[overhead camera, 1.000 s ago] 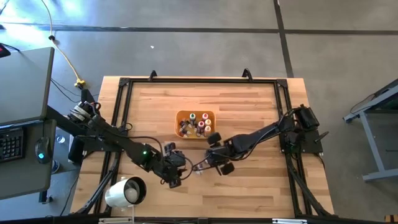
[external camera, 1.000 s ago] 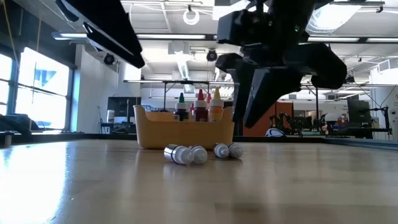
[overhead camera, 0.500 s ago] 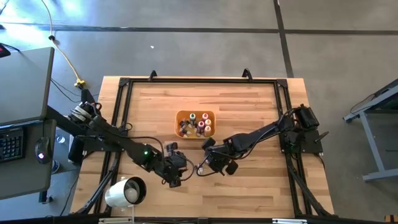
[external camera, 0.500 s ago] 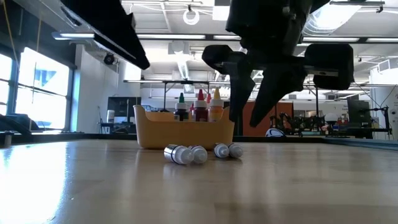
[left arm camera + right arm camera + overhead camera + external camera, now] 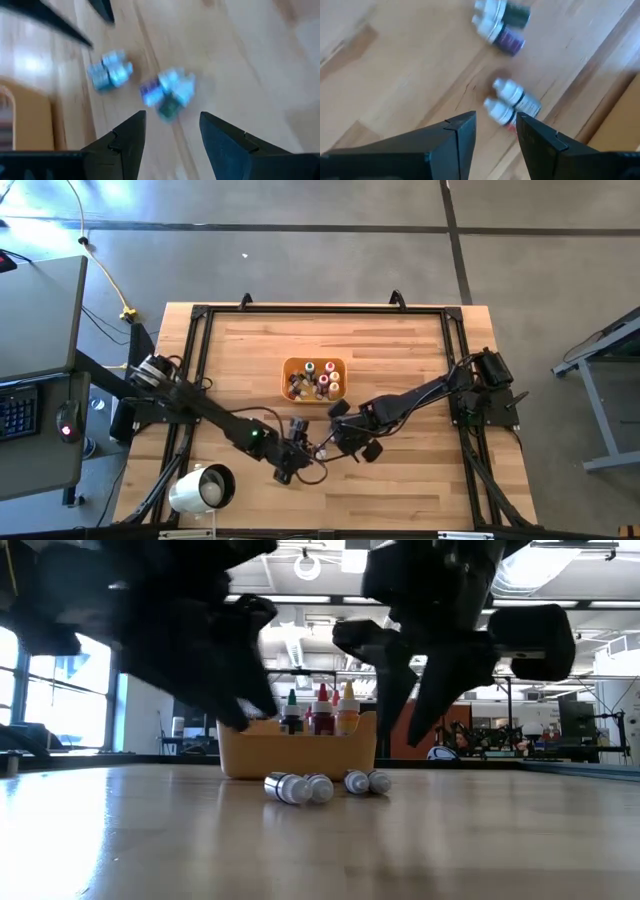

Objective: Pick & Place food coloring
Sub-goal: Put the small green food coloring bottle into the yellow bin

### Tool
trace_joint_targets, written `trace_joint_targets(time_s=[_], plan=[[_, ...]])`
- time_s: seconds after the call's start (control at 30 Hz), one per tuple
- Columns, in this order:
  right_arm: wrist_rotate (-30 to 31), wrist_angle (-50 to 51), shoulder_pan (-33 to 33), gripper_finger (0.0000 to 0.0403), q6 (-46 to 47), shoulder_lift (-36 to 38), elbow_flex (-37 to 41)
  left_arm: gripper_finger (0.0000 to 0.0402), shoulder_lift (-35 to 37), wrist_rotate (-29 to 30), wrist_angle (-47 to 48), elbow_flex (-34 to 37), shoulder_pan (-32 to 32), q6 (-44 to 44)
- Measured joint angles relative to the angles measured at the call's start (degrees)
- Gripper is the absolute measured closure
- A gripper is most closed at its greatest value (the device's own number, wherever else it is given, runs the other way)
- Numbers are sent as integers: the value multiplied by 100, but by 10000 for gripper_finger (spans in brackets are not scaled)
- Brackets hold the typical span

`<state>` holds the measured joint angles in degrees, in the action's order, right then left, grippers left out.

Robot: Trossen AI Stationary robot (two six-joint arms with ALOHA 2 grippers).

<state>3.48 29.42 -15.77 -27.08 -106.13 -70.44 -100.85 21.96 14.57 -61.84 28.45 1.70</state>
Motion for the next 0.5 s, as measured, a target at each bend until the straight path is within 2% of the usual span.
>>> trace_joint_targets(time_s=[0.13,0.33,0.5], plan=[[84,562,0,269,516,0,1,218,-154,-173,-382,-7,-181,104],[47,1876,13,269,1594,0,1,218,-470,-1093,-923,-27,-517,-29],[400,2811,-61,269,2157,0,1,218,-697,-1216,-953,-6,-596,-46]])
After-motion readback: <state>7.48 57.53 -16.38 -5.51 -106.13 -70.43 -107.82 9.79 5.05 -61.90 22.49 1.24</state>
